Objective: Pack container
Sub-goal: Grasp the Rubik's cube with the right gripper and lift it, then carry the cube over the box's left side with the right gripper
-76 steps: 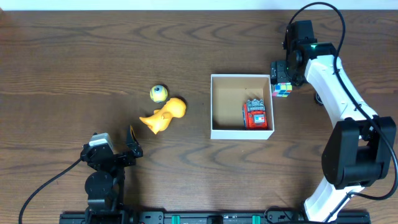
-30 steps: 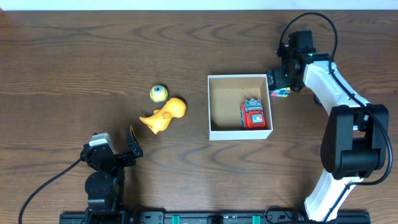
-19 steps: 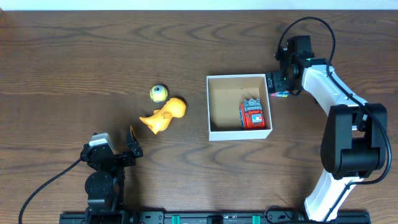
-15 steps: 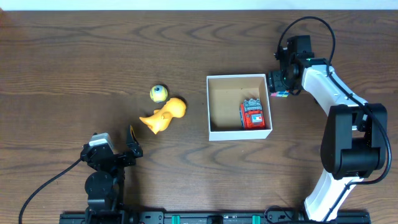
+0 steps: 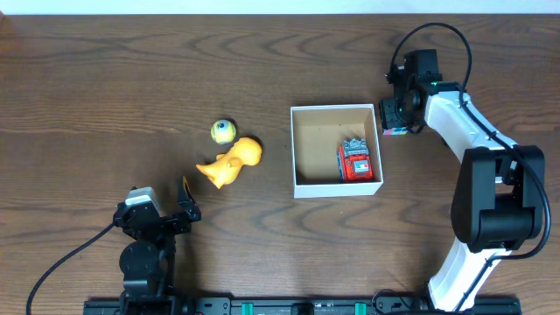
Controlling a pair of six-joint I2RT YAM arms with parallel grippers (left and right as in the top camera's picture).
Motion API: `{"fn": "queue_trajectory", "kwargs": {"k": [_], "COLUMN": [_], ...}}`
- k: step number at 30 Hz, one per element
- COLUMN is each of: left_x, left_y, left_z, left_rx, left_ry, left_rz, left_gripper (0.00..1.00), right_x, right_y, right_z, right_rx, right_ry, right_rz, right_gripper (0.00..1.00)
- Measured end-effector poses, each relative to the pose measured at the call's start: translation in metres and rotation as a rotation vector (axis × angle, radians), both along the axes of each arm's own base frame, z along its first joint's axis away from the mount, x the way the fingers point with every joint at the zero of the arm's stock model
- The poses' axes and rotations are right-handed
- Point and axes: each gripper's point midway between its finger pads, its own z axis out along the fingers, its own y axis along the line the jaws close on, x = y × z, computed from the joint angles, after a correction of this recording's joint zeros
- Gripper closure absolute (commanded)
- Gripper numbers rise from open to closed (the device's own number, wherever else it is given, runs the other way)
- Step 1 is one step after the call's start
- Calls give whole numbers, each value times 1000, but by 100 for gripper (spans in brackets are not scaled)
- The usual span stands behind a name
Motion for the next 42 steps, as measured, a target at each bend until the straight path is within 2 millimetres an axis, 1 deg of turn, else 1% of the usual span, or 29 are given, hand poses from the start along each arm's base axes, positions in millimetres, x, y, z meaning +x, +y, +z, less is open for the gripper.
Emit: {"fn": "queue_trajectory", "kwargs": {"k": [5,7,9,12,16,19,24,26,28,32,36,38,42], "left_x": [0,0,0,0,0,0,0,0,0,0,0,0,0], "left_y": [0,0,0,0,0,0,0,0,0,0,0,0,0], "left_z": [0,0,0,0,0,0,0,0,0,0,0,0,0], "left_rx": [0,0,0,0,0,0,0,0,0,0,0,0,0], "left_ry": [0,0,0,0,0,0,0,0,0,0,0,0,0], "left_rz": [0,0,0,0,0,0,0,0,0,0,0,0,0], "left_gripper": [2,2,2,2,2,2,2,2,2,2,2,2,2], "right_x": [0,1,3,6,5,0,-15,-23,-30,-45,-58,-67,-82], "right_y": [0,-1,-2,-5,-10,-11,-8,0,13,52,90,106,131], "right_z": [1,6,15,38,76,103,137,148,157,172,174,172,167], "right_rx": [0,-2,-8,-25,-42,-45,-39,-34,-25,-2,14,9,-35], "right_ry": [-3,-14,-36,-88,-164,-212,-253,-264,-275,-293,-288,-274,-255], "right_rz": [0,-1,-4,-14,-25,-30,-29,-12,16,111,210,272,438], "right_gripper": [42,44,44,44,44,44,44,44,44,43,43,40,39]}}
